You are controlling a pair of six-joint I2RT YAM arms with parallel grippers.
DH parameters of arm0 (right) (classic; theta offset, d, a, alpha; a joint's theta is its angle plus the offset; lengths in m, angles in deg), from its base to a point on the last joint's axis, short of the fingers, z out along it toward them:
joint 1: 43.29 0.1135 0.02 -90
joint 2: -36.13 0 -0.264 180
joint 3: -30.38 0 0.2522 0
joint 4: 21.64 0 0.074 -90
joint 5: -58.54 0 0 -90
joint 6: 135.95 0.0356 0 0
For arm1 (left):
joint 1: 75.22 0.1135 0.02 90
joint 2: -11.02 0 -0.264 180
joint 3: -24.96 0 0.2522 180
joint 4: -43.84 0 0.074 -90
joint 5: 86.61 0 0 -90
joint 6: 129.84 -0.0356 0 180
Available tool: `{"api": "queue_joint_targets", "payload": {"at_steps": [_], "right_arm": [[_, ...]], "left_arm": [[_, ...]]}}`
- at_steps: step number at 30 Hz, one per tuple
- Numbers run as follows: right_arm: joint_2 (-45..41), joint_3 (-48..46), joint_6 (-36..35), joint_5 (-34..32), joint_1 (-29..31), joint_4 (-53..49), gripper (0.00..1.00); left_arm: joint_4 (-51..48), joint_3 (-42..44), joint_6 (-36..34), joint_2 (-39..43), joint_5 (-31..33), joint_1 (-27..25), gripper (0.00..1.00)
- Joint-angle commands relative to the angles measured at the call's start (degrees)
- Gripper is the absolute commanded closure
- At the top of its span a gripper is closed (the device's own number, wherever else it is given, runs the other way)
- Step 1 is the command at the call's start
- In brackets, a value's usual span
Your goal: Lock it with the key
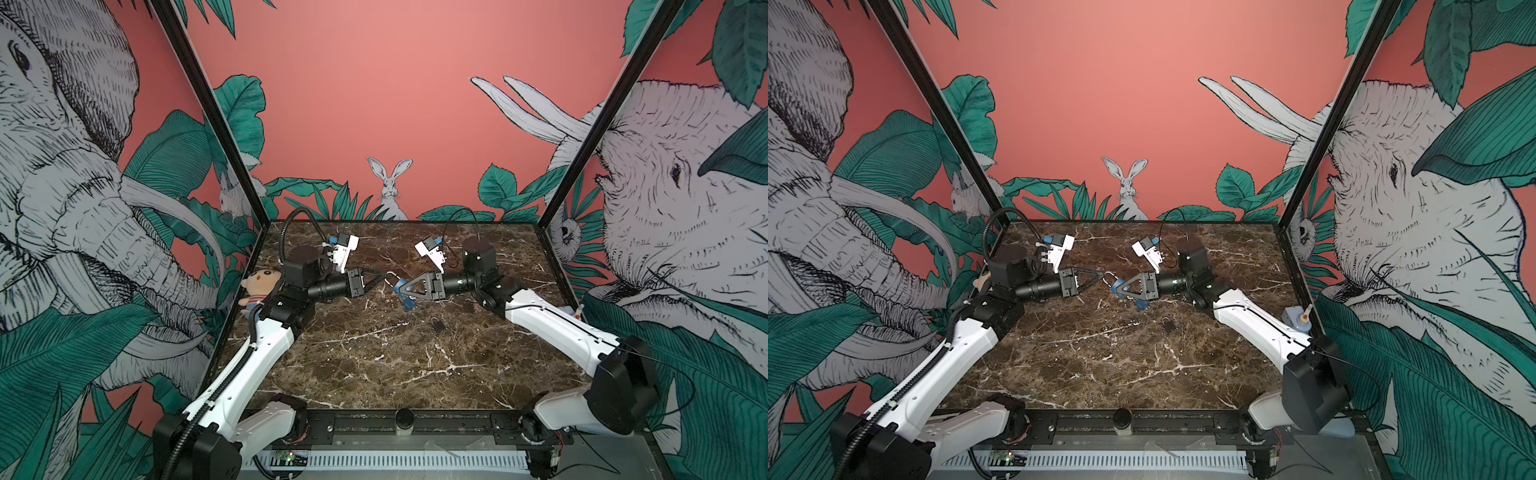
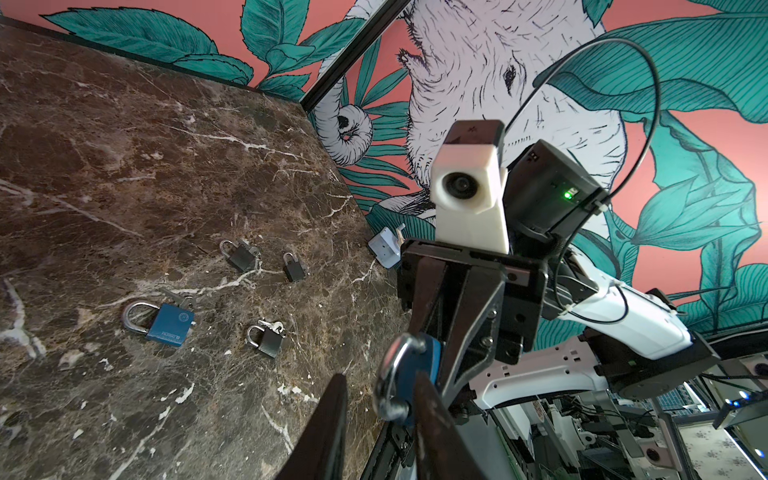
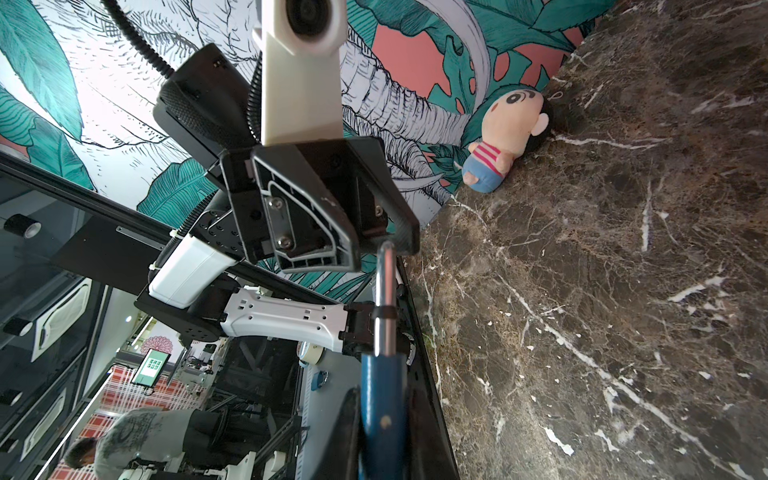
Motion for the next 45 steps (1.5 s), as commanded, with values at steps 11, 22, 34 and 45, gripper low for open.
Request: {"api": "queue_joint_targets", "payload": {"at_steps": [11,22,34,45], "right_arm": [[0.3,1.2,0.4,1.1,-0.1,4.2,1.0],[0.4,1.7,0.6,1.1,-0.1,4.3,1.0],[0.7,2.3,1.1,1.3,0.0,4.8,1.0],[0.8,2.4,1.6,1.5,-0.1,5.6,1.0]], "left_arm": [[5.4,1.1,2.2,-1.7,-1.9,-0.3,0.78],[6.5,1.7,3.0,-2.2,-2.3,-0.7,0.81],[7.7,2.3,3.9,-2.4,-2.6,-0.7,0.8],[8.6,2.5,4.5,-3.0,-3.5,-0.8,0.85]]}}
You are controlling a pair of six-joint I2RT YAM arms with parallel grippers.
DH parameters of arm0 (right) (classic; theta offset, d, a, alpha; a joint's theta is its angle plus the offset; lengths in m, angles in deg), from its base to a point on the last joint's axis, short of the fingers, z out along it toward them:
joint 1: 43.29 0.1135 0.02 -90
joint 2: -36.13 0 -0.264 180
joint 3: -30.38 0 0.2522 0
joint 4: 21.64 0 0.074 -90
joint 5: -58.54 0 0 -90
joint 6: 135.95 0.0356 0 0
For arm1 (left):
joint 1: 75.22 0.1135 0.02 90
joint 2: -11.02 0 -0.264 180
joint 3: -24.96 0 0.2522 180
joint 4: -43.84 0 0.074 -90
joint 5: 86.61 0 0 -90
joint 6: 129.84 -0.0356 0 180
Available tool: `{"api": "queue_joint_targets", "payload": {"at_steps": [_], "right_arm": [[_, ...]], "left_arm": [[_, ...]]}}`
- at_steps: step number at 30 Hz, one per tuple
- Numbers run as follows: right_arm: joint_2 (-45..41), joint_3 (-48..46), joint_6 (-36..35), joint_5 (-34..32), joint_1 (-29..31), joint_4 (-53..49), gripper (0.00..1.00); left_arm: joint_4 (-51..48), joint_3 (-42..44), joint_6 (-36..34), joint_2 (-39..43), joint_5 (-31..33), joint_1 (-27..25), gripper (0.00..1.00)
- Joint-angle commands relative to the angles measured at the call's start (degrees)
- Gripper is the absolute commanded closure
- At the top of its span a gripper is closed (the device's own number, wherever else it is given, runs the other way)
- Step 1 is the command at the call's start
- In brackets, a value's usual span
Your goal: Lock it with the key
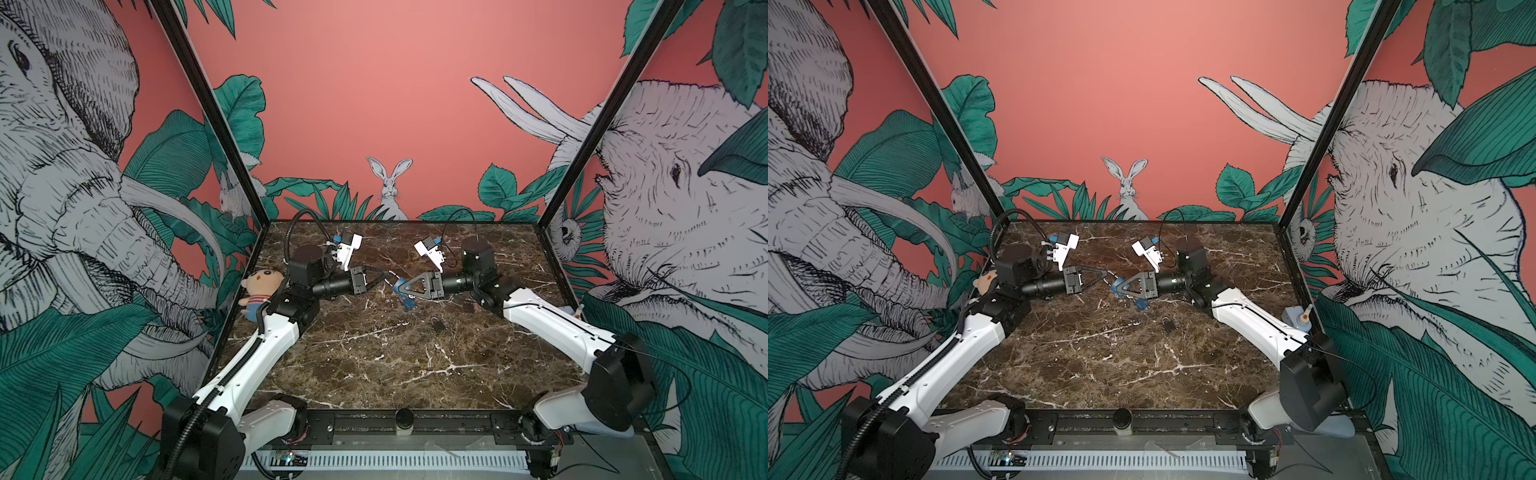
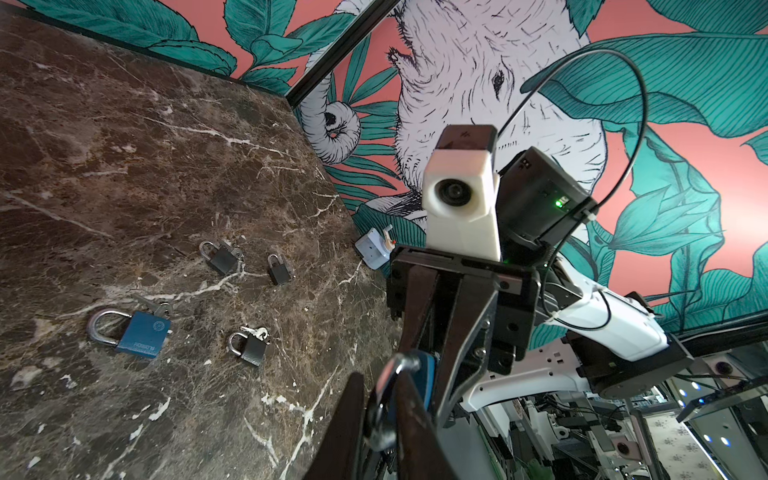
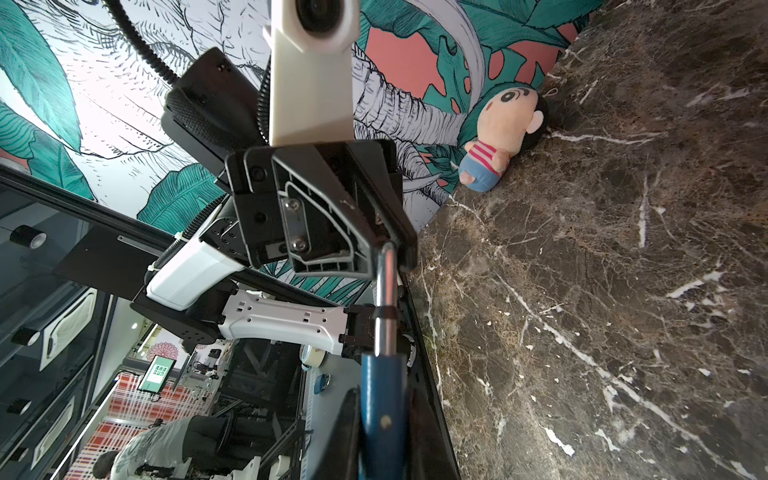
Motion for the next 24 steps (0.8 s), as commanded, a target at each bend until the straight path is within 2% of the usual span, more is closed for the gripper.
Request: {"api": "queue_joint_targets", "payload": {"at_steps": [1,9,17,24], "right_arm": [[0.0,2.5,0.2,1.5,0.0,4.5,1.0],[0.0,2.3,2.7,2.2,-0.1,7.7,1.0],[0.1,0.5,14.7,5.0,-0.1,22.3,1.0],[-0.7,1.2,13.1,3.7,-0.1,19.5,1.0]], "left_arm": [[1.9,1.0,0.2,-0.1,-1.1,-0.3,0.86],[1.5,1.1,-0.2,-0.5,-1.3,-0.4,1.0],[2.5,2.5,-1.0,-1.9,-1.2,-0.5,1.0],[3.6,2.8,-0.6,-2.3,-1.4,-1.9,1.0]]}}
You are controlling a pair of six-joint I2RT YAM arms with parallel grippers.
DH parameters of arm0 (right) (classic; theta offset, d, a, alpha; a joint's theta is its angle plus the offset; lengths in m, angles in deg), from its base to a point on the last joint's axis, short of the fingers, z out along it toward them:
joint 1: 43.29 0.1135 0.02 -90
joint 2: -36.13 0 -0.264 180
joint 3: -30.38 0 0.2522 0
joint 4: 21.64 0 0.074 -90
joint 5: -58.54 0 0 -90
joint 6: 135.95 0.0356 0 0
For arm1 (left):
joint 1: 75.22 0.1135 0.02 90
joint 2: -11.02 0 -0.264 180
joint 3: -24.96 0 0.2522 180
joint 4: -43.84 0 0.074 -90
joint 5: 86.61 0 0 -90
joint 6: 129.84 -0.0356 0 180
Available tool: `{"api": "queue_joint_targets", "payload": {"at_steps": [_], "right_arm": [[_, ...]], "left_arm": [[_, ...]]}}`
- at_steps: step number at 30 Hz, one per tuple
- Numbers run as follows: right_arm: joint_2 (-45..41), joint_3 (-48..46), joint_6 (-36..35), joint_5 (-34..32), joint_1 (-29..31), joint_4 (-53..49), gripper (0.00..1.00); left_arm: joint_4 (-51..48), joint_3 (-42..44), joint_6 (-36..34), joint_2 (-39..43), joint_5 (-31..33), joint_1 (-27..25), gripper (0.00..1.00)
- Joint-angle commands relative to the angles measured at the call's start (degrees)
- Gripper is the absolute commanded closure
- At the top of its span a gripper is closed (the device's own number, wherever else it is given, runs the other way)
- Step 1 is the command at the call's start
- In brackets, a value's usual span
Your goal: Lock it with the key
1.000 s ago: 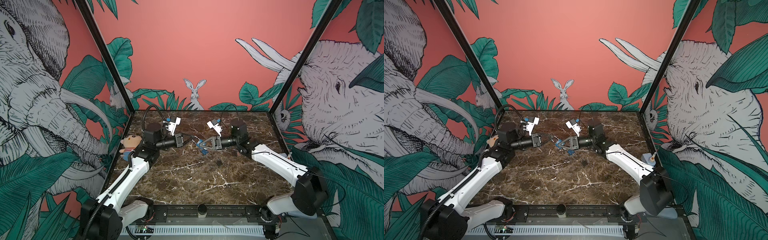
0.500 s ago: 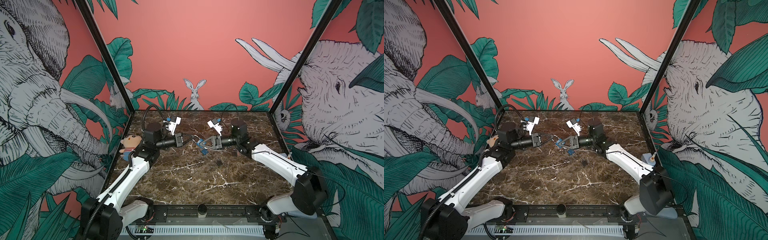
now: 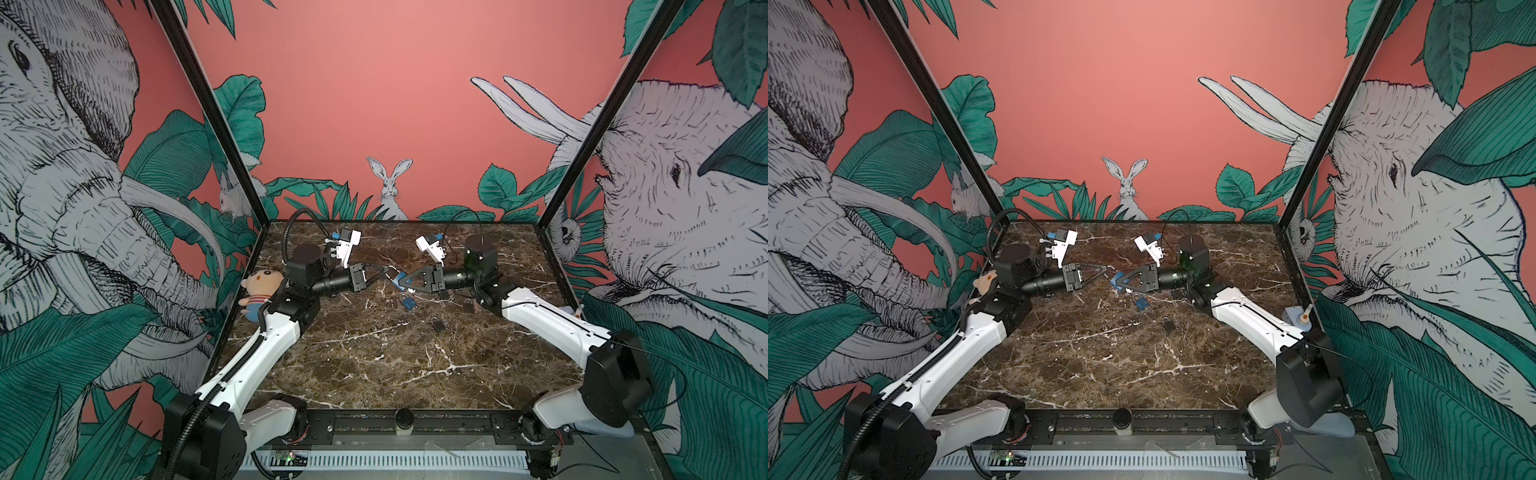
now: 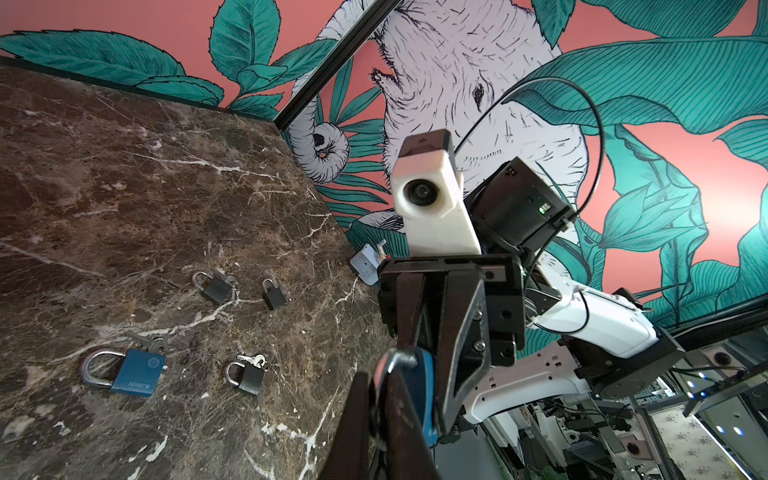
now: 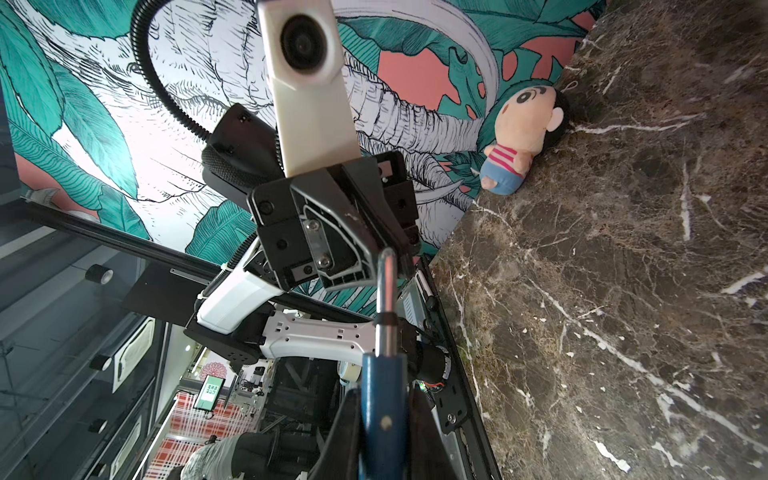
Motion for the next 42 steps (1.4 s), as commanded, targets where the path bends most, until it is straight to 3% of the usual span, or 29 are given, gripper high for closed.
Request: {"api": "queue_joint_targets", "payload": {"at_steps": [1,13,27,34,42], "right_arm": [[-1.9,2.2,-2.0,1.0,0.7,8.3,1.0],[-2.0,4.0,-9.3,-2.3,0.7,-0.1,1.0],[1.9,6.2,-10.3,-3.2,0.7,-0.5,1.0],[4.3,7.1,-8.9,-3.1,0.7,2.0,1.0],[2.0,3.9,-13.0,-5.4,0.8,-4.2,1.0]], "left_arm": [[-2.8,2.0,-0.7,-1.2,-1.2,-2.3,1.0],[-3.6,5.4,0.3,0.9,0.7,-7.9,1.0],[-3.2,13.0,3.9,5.6,4.0,-16.2,1.0],[-4.1,15.2,3.9,8.7,6.2,-16.8,1.0],[-7.2,8.4,-0.2,6.0,10.9,-16.0,1.0]]}}
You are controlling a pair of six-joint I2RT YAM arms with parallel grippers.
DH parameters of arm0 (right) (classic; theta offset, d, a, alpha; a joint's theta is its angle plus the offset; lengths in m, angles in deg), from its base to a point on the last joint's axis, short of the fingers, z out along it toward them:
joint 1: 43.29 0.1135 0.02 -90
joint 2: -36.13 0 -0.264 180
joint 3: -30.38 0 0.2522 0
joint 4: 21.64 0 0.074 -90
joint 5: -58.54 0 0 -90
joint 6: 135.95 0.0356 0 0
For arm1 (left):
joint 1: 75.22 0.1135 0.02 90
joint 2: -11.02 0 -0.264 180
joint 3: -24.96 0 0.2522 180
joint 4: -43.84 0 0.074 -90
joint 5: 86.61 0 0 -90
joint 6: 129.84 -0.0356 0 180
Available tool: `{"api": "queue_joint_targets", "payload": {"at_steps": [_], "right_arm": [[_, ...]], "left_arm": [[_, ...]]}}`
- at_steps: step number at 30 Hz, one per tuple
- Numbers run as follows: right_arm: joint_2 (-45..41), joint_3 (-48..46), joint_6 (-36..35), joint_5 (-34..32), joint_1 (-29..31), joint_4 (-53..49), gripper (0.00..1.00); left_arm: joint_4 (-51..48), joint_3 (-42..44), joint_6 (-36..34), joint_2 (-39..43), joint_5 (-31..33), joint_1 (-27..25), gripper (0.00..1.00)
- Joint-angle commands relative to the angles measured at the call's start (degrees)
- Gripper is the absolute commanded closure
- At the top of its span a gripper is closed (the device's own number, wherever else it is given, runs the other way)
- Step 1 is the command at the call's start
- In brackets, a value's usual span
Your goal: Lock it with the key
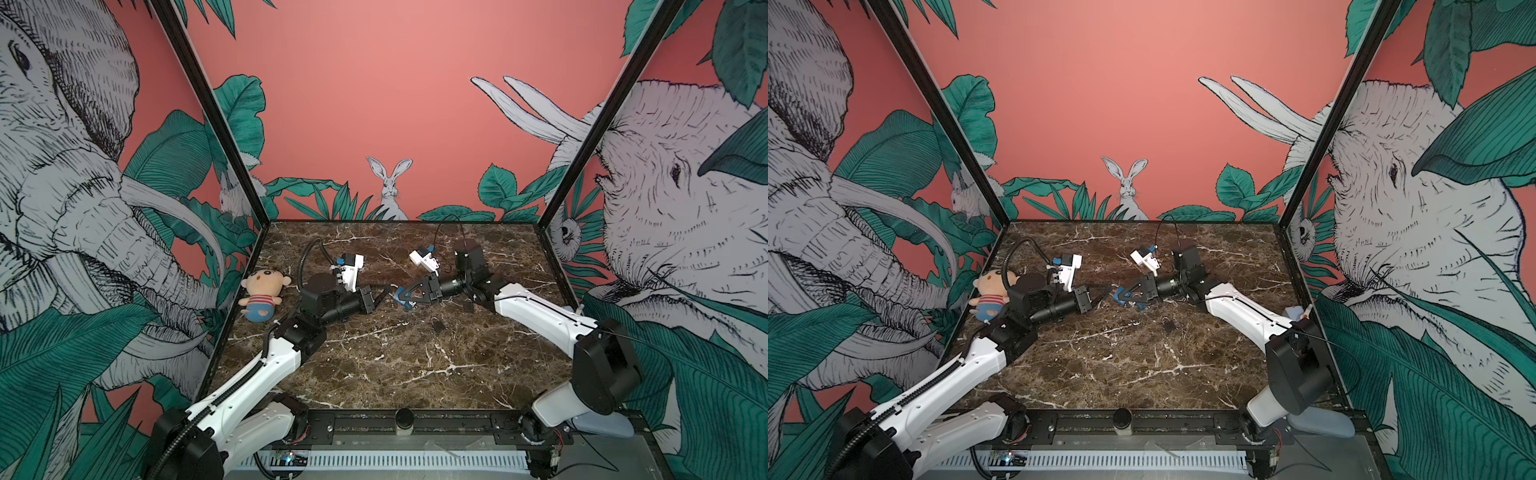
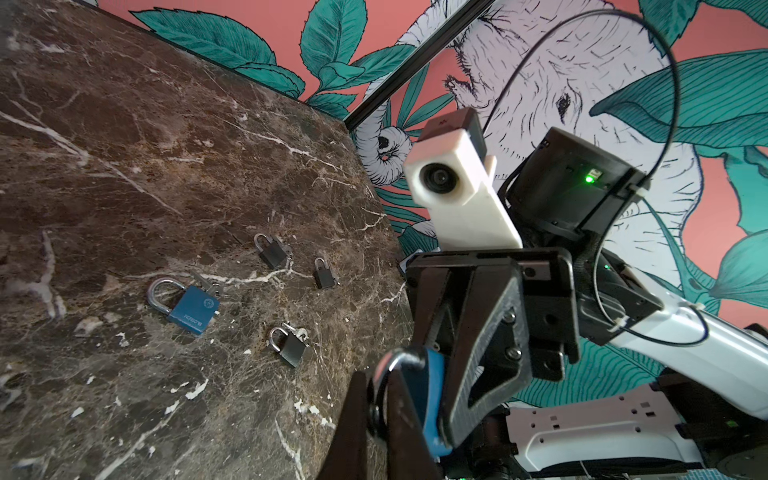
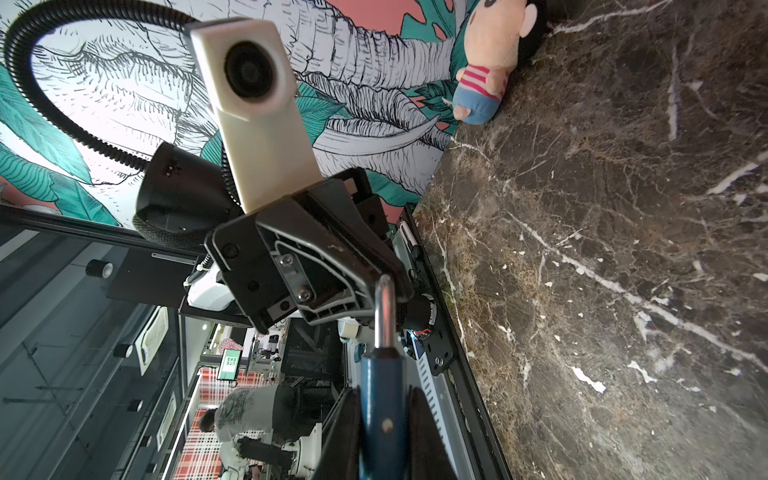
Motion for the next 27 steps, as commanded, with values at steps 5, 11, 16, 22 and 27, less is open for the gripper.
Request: {"api": "queue_joint_targets", "payload": {"at_steps": [5,11,16,22,27], "right_arm": [[-3.3,-0.5,-1.6,-8.7,0.9,11.7,1.0],[-4.2,-1.7,-1.4,-8.9,1.0,12.3,1.0],[-3.7,-1.2,-0.4,-8.1,1.0,13.3,1.0],[-3.9,-1.0,0.1,-7.5,1.0,14.1,1.0],[-3.8,-0.4,0.5,-7.3,1.0,14.3,1.0]], "left_arm": [[0.0,-3.9,0.5,-4.4,-12.5,-1.0,1.0],[1.4,-6.6,1.5,-4.8,-14.1,3.6,1.0],[1.8,-7.0,2.1,-4.4,-13.3,4.9,0.69],[3.4,-6.3,3.4,-3.4,-13.3,6.3,0.58],[4.1,-5.9,3.6,-3.8,-14.3,6.3,0.6]]}}
